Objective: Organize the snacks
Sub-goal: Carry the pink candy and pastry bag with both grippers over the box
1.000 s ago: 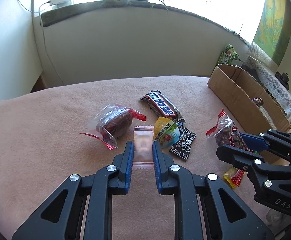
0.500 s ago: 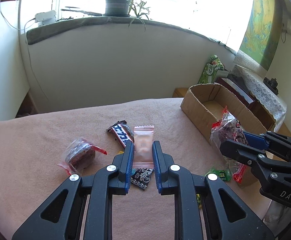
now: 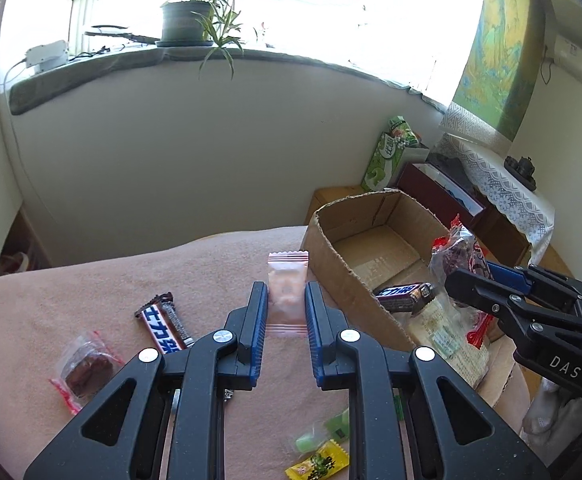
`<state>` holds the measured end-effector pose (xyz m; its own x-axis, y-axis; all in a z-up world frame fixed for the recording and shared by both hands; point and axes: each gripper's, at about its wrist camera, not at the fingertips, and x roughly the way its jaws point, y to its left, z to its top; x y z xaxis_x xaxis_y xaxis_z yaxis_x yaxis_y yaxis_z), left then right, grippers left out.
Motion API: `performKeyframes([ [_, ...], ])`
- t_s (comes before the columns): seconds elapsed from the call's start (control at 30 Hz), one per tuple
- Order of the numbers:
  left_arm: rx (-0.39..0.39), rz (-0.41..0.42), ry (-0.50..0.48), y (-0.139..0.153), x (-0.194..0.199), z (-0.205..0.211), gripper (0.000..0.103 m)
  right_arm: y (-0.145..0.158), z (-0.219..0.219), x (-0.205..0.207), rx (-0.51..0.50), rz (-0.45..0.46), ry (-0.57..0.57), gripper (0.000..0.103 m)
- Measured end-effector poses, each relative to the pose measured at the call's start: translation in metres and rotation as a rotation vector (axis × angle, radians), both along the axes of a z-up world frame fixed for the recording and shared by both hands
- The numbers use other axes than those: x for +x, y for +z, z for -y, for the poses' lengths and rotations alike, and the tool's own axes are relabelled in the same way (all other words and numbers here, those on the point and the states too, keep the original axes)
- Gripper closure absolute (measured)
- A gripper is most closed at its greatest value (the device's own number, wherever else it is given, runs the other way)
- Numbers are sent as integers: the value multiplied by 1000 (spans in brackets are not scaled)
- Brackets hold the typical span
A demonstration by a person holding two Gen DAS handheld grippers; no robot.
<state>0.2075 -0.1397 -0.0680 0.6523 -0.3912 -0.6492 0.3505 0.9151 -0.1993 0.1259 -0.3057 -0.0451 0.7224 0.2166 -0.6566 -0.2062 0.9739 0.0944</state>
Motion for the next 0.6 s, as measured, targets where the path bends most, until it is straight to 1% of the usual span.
performKeyframes([
  [0.3,2,-6,-53,-1,20,41,86,-3,52,23,-5,-13,-94,68],
  [0.6,17,-18,-88,-4,32,68,86,-13,77,39,-32,-37,-128,68],
])
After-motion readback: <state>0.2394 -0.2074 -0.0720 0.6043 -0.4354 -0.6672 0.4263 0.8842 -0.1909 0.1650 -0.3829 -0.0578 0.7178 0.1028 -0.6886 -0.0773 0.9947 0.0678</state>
